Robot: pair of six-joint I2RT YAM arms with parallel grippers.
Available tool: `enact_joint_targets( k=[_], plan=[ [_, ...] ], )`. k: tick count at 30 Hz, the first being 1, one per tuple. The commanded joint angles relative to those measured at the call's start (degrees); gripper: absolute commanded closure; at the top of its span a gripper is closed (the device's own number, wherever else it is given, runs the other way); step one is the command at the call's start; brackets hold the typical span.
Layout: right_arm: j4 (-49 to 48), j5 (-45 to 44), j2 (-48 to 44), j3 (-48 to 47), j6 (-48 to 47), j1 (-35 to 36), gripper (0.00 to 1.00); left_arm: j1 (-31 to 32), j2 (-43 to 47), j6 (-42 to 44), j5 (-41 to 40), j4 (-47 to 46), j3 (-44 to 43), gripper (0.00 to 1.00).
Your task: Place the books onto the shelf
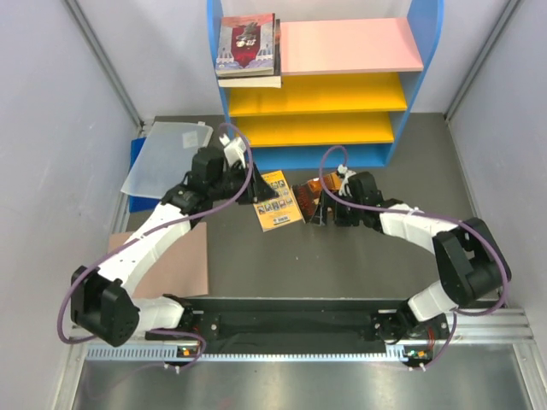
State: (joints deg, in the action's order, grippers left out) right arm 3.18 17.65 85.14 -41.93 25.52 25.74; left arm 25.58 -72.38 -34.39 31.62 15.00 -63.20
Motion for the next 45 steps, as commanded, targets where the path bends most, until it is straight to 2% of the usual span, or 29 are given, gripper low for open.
enact_joint_targets(
  k=[1,3,6,9,10,12,13,15,19,26,29,31,38,45],
  plan=[
    [1.4,-4.8,2.2,-9.3,-1.8,-0.2,0.11,0.4,2.6,4.5,-12.1,-0.8,7.3,0.60],
    [3.1,-7.0,4.2,-12.2,-3.2,-0.3,0.14,0.4,2.2,4.2,-13.6,-2.9,9.7,0.54],
    [4.3,-10.3,7.0,-17.3,-5.1,-0.3,0.27,0.3,-0.9,3.6,-15.7,-4.5,10.1,0.48],
    [6.6,-13.3,11.1,-22.5,-7.3,-0.3,0.73,0.7,-6.1,3.2,-16.6,-5.8,8.7,0.43],
    [7.7,-14.1,12.3,-25.4,-7.8,-0.3,1.00,0.9,-8.7,3.3,-16.9,-6.2,8.3,0.40],
    [10.4,-16.5,16.0,-27.6,-9.0,-0.3,1.00,1.7,-11.0,3.4,-19.0,-6.6,6.8,0.36],
    [11.1,-17.5,17.0,-28.8,-9.2,-0.2,1.00,1.9,-13.0,3.5,-19.5,-7.0,6.5,0.46],
    [12.1,-21.5,18.7,-29.3,-9.3,-0.2,1.00,2.7,-15.1,3.1,-19.7,-8.3,5.3,0.52],
    [13.9,-29.8,20.1,-29.3,-8.6,-0.2,1.00,4.5,-21.0,3.0,-21.3,-9.0,2.3,0.45],
    [15.9,-39.1,19.9,-28.6,-8.0,-0.2,1.00,6.0,-28.5,3.0,-22.7,-9.0,-4.1,0.42],
    [16.6,-39.4,21.8,-29.9,-8.5,-0.2,1.00,6.3,-32.0,3.0,-24.1,-9.1,-7.1,0.39],
    [17.3,-39.2,23.4,-30.9,-8.6,-0.2,1.00,6.4,-34.7,3.3,-24.6,-8.9,-8.9,0.31],
    [17.6,-36.9,25.4,-31.8,-8.8,-0.2,1.00,6.4,-42.8,3.2,-25.1,-7.7,-17.9,0.36],
    [17.6,-35.8,25.2,-31.1,-9.1,-0.2,1.00,6.3,-48.0,2.8,-23.0,-7.7,-22.2,0.42]
  ],
)
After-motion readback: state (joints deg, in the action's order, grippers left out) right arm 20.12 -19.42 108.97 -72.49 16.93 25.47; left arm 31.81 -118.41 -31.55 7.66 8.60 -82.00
